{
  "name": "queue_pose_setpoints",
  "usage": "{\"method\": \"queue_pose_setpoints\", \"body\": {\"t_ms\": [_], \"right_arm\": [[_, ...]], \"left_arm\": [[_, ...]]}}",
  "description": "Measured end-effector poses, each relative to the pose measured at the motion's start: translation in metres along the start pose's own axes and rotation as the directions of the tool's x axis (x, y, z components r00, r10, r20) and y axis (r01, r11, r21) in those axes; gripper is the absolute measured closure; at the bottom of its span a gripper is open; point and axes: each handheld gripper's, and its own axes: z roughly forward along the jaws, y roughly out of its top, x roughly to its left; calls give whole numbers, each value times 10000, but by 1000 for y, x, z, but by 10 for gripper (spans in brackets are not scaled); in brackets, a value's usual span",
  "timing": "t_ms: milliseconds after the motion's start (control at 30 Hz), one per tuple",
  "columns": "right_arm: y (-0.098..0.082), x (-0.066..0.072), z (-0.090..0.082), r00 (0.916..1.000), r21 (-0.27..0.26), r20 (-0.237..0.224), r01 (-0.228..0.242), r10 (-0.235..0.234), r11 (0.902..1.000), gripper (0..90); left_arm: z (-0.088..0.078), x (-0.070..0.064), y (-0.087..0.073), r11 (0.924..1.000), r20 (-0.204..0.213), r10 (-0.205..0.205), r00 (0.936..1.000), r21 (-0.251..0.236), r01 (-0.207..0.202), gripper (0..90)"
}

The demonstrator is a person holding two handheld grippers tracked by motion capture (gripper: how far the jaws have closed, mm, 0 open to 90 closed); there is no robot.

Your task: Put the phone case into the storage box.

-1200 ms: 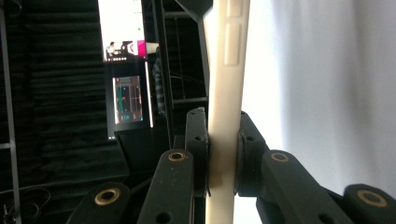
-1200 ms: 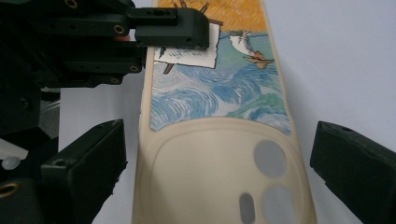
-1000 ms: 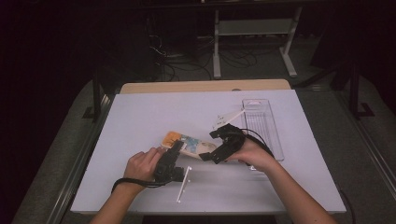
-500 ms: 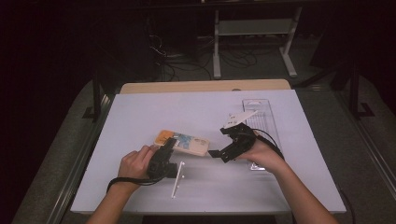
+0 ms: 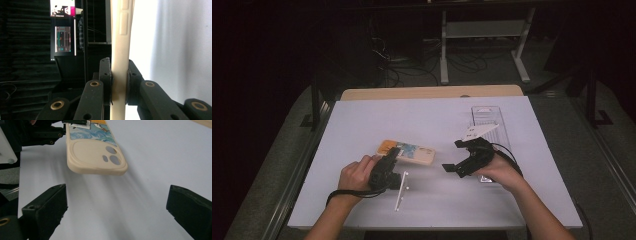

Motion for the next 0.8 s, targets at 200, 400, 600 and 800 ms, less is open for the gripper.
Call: {"method": "queue_pose_setpoints", "body": {"t_ms": [200, 400, 600, 800], "right_arm": [[-3, -3, 0, 9999, -180, -34, -101, 100, 9998, 29], [-4, -5, 0, 9995, -369, -142, -270, 265, 9990, 28], [-6, -4, 0, 9999, -474, -79, -153, 149, 9988, 27], [-6, -4, -1, 9996, -463, -75, -262, 259, 9986, 28]], "left_arm": [[1, 1, -1, 9993, 24, -364, 9993, -17, 364, 792], [0, 2, -2, 9987, 92, -519, 9986, -1, 519, 792], [-1, 4, -3, 9961, 117, -884, 9960, 72, 883, 793], [-2, 8, -6, 9854, 249, -1695, 9852, 188, 1691, 793]]}}
